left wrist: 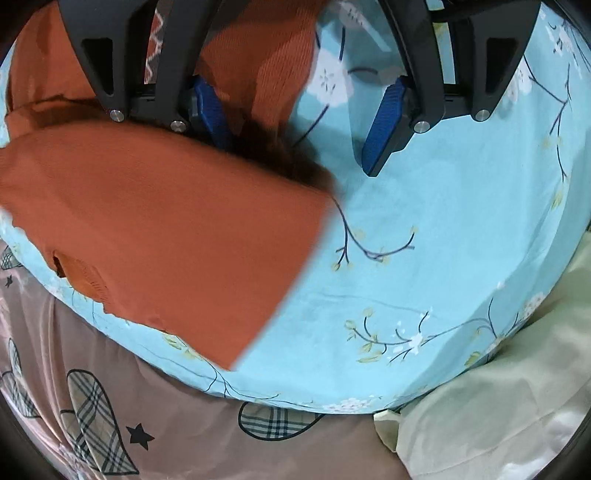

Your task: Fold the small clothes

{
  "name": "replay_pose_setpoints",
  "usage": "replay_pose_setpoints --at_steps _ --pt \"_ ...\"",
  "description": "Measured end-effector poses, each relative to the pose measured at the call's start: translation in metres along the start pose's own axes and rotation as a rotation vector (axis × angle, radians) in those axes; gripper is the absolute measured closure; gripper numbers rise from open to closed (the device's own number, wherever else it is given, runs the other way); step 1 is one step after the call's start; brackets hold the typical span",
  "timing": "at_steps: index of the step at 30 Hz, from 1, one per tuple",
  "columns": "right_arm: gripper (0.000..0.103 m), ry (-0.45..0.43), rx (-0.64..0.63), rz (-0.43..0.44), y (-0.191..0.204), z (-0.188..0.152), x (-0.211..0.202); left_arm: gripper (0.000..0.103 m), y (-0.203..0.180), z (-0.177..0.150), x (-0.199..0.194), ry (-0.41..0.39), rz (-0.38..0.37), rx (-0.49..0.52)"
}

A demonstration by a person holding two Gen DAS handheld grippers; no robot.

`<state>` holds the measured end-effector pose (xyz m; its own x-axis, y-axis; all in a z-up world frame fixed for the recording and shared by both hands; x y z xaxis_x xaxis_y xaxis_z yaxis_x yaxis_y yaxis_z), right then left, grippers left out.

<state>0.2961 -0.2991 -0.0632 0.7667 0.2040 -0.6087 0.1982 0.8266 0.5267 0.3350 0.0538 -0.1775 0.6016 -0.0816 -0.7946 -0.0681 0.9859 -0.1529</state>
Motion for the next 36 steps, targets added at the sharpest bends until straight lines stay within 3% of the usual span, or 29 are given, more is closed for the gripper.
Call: replay_pose_setpoints --at_steps 3,6,12,15,18,21,25,30,34,36 --pt "0.098 0.021 0.022 -0.12 -0.051 -0.006 -0.006 0.032 -0.001 0.001 0.004 -0.005 0.013 -0.002" --pt "0.098 0.07 0.095 -0.163 -0.094 -0.022 0.002 0.032 0.002 0.001 0.002 -0.014 0.012 -0.029" --pt "0.098 0.095 0.071 -0.2 -0.101 -0.034 0.009 0.032 0.012 -0.002 -0.004 -0.028 -0.031 -0.106" --pt "0.096 0.052 0.061 -0.257 -0.095 -0.026 -0.008 0.032 0.014 -0.003 -0.005 -0.034 -0.043 -0.106" --pt "0.096 -0.021 -0.026 -0.264 -0.064 -0.013 -0.021 0.032 0.016 -0.004 -0.007 -0.049 -0.078 -0.134" --pt "0.092 -0.004 -0.116 -0.185 -0.019 -0.008 -0.009 0.032 0.02 -0.003 -0.006 -0.06 -0.124 -0.178" --pt "0.052 0.121 -0.23 0.006 0.059 -0.019 0.049 0.032 0.022 -0.003 -0.009 -0.08 -0.185 -0.224" --pt "0.051 0.284 -0.352 0.203 0.156 -0.037 0.15 0.032 0.022 -0.002 -0.009 -0.097 -0.223 -0.246" --pt "0.051 0.358 -0.412 0.219 0.201 -0.037 0.23 0.031 0.021 -0.001 -0.009 -0.107 -0.246 -0.248" --pt "0.051 0.455 -0.4 0.262 0.216 -0.048 0.258 0.031 0.021 -0.001 -0.009 -0.118 -0.262 -0.253"
Point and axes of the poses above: each gripper's, at about its wrist camera, not at the fingertips, and x roughly the way its jaws point, y to its left, z to its top, the point moved 10 cm from there along x, roughly the way its jaws point, and after that the axes turned 3 degrees about -z, right-handed, at the moved point
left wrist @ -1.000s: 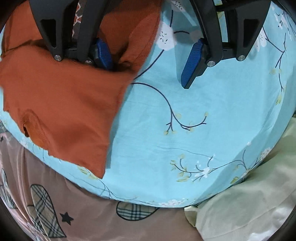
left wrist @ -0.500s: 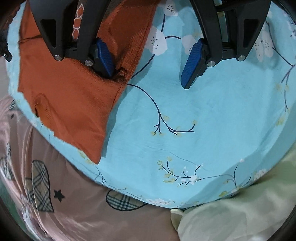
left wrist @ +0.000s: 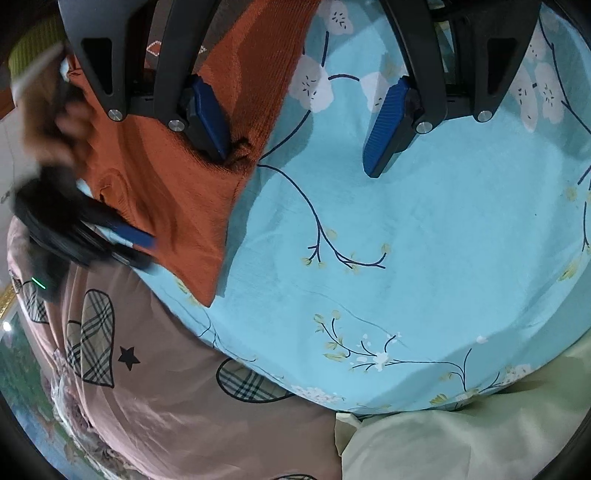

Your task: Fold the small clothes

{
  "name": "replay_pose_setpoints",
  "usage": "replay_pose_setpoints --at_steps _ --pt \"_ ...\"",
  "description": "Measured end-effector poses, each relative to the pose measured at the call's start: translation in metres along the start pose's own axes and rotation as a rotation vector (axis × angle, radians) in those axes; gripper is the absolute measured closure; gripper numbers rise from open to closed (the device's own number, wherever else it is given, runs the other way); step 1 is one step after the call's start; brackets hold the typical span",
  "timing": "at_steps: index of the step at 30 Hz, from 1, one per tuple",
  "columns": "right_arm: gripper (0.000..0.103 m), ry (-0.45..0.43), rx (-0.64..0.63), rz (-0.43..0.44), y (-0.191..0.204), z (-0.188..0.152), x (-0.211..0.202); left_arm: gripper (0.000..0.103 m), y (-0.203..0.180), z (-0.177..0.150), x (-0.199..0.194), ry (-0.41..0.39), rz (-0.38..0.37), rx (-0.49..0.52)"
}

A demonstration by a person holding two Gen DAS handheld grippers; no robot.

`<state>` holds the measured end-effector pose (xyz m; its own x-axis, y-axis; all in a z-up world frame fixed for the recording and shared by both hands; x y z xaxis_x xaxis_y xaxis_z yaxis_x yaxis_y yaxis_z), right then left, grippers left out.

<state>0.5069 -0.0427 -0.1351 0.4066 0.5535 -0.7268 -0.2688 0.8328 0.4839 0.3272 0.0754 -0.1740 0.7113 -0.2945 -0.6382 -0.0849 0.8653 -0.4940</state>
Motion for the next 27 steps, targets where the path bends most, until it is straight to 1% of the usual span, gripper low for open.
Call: replay_pose_setpoints --at_steps 1,2,3,4,7,8,9,11,12,14,17,19,20,21,23,24,25,26,27 --pt "0.052 0.045 0.003 0.05 0.009 0.001 0.015 0.031 0.001 0.0 -0.001 -0.007 -0.006 -0.002" --pt "0.054 0.07 -0.006 0.104 0.02 0.002 0.025 0.03 0.001 0.0 -0.001 -0.014 -0.01 -0.003" --pt "0.054 0.064 -0.023 0.125 0.029 0.006 0.032 0.03 0.001 0.0 0.0 -0.02 -0.009 -0.002" --pt "0.054 0.043 -0.028 0.112 0.032 0.011 0.036 0.03 0.0 0.0 0.001 -0.023 -0.006 0.001" --pt "0.054 -0.074 0.054 0.11 0.023 0.032 0.03 0.03 0.0 0.001 0.001 -0.028 -0.008 0.002" --pt "0.054 -0.135 0.106 0.098 0.014 0.037 0.019 0.03 0.0 0.002 0.001 -0.027 -0.014 -0.001" --pt "0.054 -0.169 0.139 0.08 0.004 0.037 0.007 0.03 0.0 0.002 0.0 -0.025 -0.019 -0.005" --pt "0.054 -0.211 0.18 0.058 -0.008 0.032 -0.018 0.03 0.0 0.001 -0.003 -0.013 -0.025 -0.008" --pt "0.054 -0.226 0.178 0.055 -0.011 0.023 -0.035 0.03 0.001 0.0 -0.006 -0.007 -0.025 -0.005" --pt "0.054 -0.239 0.154 0.019 -0.016 0.003 -0.064 0.03 0.002 -0.005 -0.016 0.005 -0.018 0.008" --pt "0.054 -0.226 0.13 -0.071 -0.032 -0.053 -0.106 0.03 -0.003 -0.008 -0.032 0.003 -0.018 0.035" --pt "0.054 -0.211 0.16 -0.118 -0.05 -0.098 -0.131 0.027 -0.016 -0.003 -0.036 -0.009 -0.016 0.079" --pt "0.054 -0.204 0.171 -0.142 -0.057 -0.112 -0.137 0.024 -0.025 0.001 -0.032 -0.002 0.01 0.121" --pt "0.054 -0.19 0.185 -0.202 -0.072 -0.134 -0.147 0.024 -0.031 0.004 -0.025 0.014 0.049 0.158" --pt "0.054 -0.175 0.226 -0.318 -0.104 -0.168 -0.166 0.024 -0.038 0.007 -0.007 0.043 0.126 0.221" --pt "0.054 -0.172 0.264 -0.382 -0.124 -0.185 -0.179 0.024 -0.039 0.007 0.001 0.052 0.151 0.243" --pt "0.058 -0.188 0.285 -0.405 -0.137 -0.195 -0.191 0.025 -0.036 0.006 0.011 0.07 0.189 0.263" --pt "0.06 -0.217 0.298 -0.402 -0.146 -0.203 -0.205 0.028 -0.031 0.003 0.017 0.088 0.215 0.274" --pt "0.06 -0.237 0.317 -0.426 -0.154 -0.209 -0.22 0.028 -0.026 0.0 0.024 0.11 0.243 0.286"
Point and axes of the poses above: each gripper's, at about its wrist camera, not at the fingertips, and x roughly the way its jaws point, y to its left, z to its top, the point moved 10 cm from there along x, roughly the way its jaws point, and after that the axes turned 3 degrees about -z, right-handed, at the moved point
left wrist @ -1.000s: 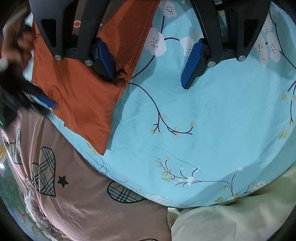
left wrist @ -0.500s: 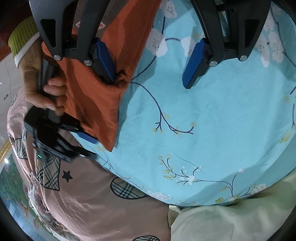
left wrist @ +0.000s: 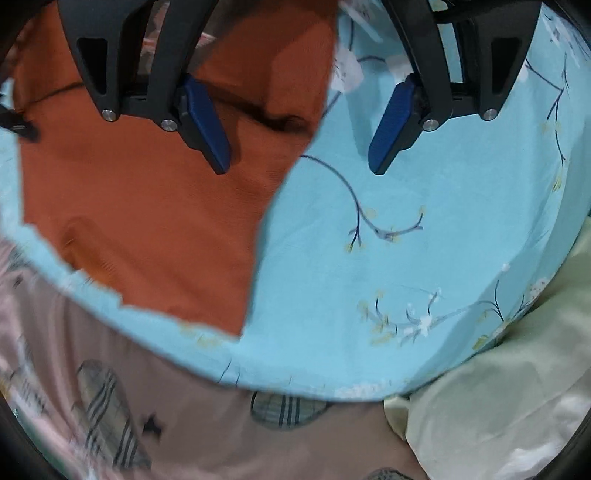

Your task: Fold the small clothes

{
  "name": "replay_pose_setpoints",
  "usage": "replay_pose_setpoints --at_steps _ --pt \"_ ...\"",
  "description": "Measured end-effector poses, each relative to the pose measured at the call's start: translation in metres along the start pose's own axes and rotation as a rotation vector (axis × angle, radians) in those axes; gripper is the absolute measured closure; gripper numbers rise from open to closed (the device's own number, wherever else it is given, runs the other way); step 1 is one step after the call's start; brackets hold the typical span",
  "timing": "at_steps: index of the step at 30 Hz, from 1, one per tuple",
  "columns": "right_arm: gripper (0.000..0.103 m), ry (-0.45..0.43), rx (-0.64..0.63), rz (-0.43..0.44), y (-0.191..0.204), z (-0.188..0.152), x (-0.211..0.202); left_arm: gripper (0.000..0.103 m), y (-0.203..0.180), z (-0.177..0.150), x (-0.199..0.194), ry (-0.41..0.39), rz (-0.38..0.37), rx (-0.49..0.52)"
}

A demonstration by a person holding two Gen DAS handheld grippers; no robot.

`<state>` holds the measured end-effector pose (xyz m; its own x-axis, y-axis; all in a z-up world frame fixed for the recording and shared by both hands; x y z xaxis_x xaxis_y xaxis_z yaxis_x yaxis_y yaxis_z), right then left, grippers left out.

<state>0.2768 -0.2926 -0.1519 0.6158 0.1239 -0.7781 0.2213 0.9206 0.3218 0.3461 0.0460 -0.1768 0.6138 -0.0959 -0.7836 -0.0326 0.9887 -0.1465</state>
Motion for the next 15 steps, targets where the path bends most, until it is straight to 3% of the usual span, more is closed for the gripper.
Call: replay_pose_setpoints --at_steps 3,8,15 --pt "0.057 -0.043 0.013 -0.11 -0.03 0.003 -0.027 0.028 0.006 -0.006 0.001 0.019 0.006 -0.002" --pt "0.057 -0.084 0.051 -0.075 -0.046 -0.008 -0.066 0.028 0.012 -0.024 -0.036 0.025 -0.045 0.015" --pt "0.056 -0.071 0.151 -0.032 -0.077 -0.072 -0.109 0.026 0.017 -0.093 -0.091 0.093 -0.172 0.074"
Point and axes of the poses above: each gripper's, at about its wrist camera, not at the fingertips, and x roughly the way its jaws point, y to its left, z to its top, the point moved 10 cm from there along x, roughly the way its jaws point, and after that the axes turned 3 degrees about -z, right-handed, at the moved point
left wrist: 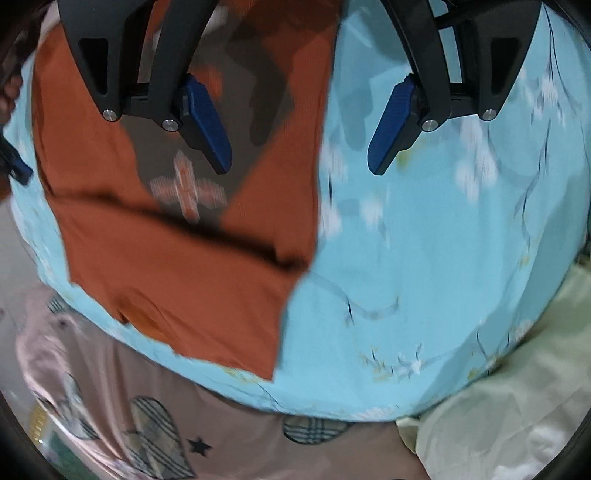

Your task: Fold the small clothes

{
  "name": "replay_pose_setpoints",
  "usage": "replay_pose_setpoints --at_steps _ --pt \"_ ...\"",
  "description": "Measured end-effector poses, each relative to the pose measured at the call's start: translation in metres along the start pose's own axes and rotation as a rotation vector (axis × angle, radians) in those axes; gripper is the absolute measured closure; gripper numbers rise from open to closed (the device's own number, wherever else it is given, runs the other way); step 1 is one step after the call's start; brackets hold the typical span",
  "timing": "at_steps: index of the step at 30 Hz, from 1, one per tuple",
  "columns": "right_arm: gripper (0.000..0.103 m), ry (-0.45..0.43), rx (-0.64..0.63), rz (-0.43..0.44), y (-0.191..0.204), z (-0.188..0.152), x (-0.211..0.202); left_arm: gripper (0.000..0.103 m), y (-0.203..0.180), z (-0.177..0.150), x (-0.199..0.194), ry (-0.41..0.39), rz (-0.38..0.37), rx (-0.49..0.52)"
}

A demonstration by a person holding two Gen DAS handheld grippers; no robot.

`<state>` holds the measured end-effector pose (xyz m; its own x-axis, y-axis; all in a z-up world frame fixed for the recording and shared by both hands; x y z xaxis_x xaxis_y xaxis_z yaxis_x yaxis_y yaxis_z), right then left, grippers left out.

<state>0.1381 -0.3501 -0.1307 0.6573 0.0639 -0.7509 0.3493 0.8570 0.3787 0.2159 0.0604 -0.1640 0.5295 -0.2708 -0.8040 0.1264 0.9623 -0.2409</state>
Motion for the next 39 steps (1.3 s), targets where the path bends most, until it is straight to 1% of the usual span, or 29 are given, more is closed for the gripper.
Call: replay_pose_setpoints --at_steps 2,3,4,5,7,9,11,12,14,16,18,19,21,23,24,25,26,27,28,29,31,33,36,37,38,39 --pt "0.056 0.003 0.04 -0.005 -0.016 -0.019 -0.01 0.026 0.0 -0.024 -0.007 0.036 -0.017 0.016" --pt "0.056 0.006 0.058 -0.008 -0.025 -0.031 -0.016 0.026 0.003 -0.042 -0.013 0.059 -0.024 0.02" --pt "0.056 0.017 0.07 0.002 -0.031 -0.044 -0.02 0.026 0.003 -0.052 -0.018 0.069 -0.03 0.019" --pt "0.056 0.028 0.08 0.035 -0.032 -0.057 -0.024 0.025 0.003 -0.067 -0.025 0.08 -0.045 0.018" --pt "0.056 0.05 0.089 0.165 -0.024 -0.087 -0.039 0.023 -0.003 -0.089 -0.035 0.084 -0.077 0.019" --pt "0.056 0.095 0.075 0.286 -0.012 -0.119 -0.054 0.022 -0.012 -0.113 -0.048 0.08 -0.119 0.034" --pt "0.056 0.124 0.039 0.356 -0.001 -0.144 -0.066 0.02 -0.021 -0.131 -0.059 0.072 -0.145 0.065" --pt "0.056 0.142 0.023 0.384 0.004 -0.157 -0.07 0.02 -0.026 -0.144 -0.065 0.075 -0.17 0.084" --pt "0.056 0.144 0.013 0.435 0.01 -0.172 -0.077 0.02 -0.032 -0.163 -0.071 0.088 -0.207 0.094" --pt "0.056 0.14 0.036 0.474 0.012 -0.179 -0.079 0.02 -0.035 -0.17 -0.077 0.082 -0.227 0.103" --pt "0.055 0.125 0.053 0.502 0.016 -0.178 -0.077 0.021 -0.039 -0.174 -0.081 0.086 -0.263 0.102" --pt "0.055 0.123 0.053 0.514 0.019 -0.178 -0.075 0.021 -0.038 -0.175 -0.083 0.089 -0.291 0.085" --pt "0.056 0.128 0.03 0.521 0.026 -0.181 -0.072 0.023 -0.036 -0.172 -0.082 0.091 -0.323 0.052" --pt "0.06 0.136 0.004 0.531 0.033 -0.187 -0.073 0.031 -0.033 -0.171 -0.083 0.091 -0.335 0.036" --pt "0.061 0.139 -0.002 0.532 0.033 -0.192 -0.073 0.033 -0.032 -0.171 -0.084 0.091 -0.341 0.031" --pt "0.065 0.143 -0.007 0.529 0.031 -0.194 -0.074 0.038 -0.03 -0.17 -0.084 0.091 -0.344 0.026" --pt "0.073 0.146 -0.011 0.524 0.03 -0.197 -0.073 0.044 -0.029 -0.169 -0.083 0.092 -0.348 0.021" --pt "0.079 0.146 -0.015 0.511 0.029 -0.199 -0.072 0.047 -0.029 -0.17 -0.084 0.093 -0.353 0.017" --pt "0.089 0.149 -0.014 0.504 0.029 -0.199 -0.072 0.053 -0.028 -0.17 -0.083 0.094 -0.356 0.018" --pt "0.091 0.148 -0.01 0.502 0.027 -0.2 -0.072 0.058 -0.028 -0.171 -0.083 0.1 -0.358 0.022" --pt "0.094 0.139 -0.018 0.49 0.026 -0.198 -0.074 0.062 -0.029 -0.171 -0.08 0.114 -0.363 0.03" --pt "0.095 0.139 -0.03 0.484 0.027 -0.197 -0.075 0.062 -0.033 -0.172 -0.08 0.128 -0.378 0.044" --pt "0.095 0.141 -0.051 0.481 0.031 -0.193 -0.077 0.062 -0.035 -0.173 -0.079 0.145 -0.379 0.066" --pt "0.095 0.144 -0.058 0.475 0.031 -0.194 -0.078 0.069 -0.035 -0.173 -0.079 0.142 -0.376 0.07" --pt "0.096 0.145 -0.06 0.474 0.03 -0.194 -0.08 0.095 -0.033 -0.172 -0.079 0.137 -0.365 0.075" --pt "0.096 0.144 -0.054 0.482 0.029 -0.194 -0.083 0.097 -0.029 -0.171 -0.08 0.132 -0.349 0.074"
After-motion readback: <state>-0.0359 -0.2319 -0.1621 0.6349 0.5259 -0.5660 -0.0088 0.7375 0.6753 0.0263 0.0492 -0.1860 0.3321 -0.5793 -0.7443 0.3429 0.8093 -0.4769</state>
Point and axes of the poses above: each gripper's, at about its wrist camera, not at the fingertips, and x roughly the way its jaws point, y to its left, z to its top, the point moved 10 cm from there along x, roughly the way its jaws point, and after that the axes turned 3 degrees about -z, right-handed, at the moved point
